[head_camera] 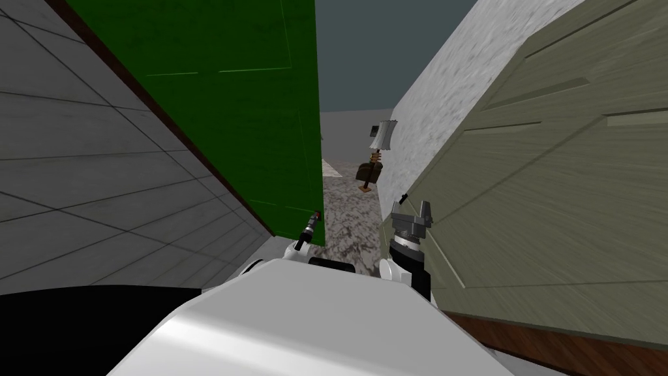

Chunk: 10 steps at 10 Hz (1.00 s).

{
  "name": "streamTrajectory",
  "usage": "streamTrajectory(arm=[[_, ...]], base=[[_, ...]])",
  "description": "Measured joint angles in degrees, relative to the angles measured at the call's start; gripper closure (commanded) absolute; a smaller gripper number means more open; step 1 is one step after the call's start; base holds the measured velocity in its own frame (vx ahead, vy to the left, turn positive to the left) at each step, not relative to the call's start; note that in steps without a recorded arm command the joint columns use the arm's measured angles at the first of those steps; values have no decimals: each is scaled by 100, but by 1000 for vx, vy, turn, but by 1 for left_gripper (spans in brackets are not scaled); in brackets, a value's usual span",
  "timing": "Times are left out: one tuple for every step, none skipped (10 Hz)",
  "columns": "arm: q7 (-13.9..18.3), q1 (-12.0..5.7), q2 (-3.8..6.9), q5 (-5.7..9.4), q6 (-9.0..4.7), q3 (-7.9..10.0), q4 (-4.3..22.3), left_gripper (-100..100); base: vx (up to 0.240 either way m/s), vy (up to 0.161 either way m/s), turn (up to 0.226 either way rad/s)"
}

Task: Push the door open

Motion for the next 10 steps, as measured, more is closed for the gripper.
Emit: streamTrajectory(arm=[[0,5,-1,0,2,-1,3,100],[1,7,-1,0,3,-1,5,100],[-2,87,12,6,47,7,-65,100],[-16,69,13,25,49,37,-4,100],[-23,12,28,49,15,75,88,100],[-26,112,59,57,94,90,-106,100],[-53,140,64,77,140,128,-182,100],[-54,1,81,100,38,165,21,100],[-58,-41,91,124,-51,206,124,100],[-94,23,84,148,-7,251,45,100]], base=[[0,0,0],[105,-30,18],[146,-59,54],[142,-49,27],[167,-54,10],[182,-56,28],[115,-28,23],[124,-39,26],[185,-67,52],[205,-73,51]])
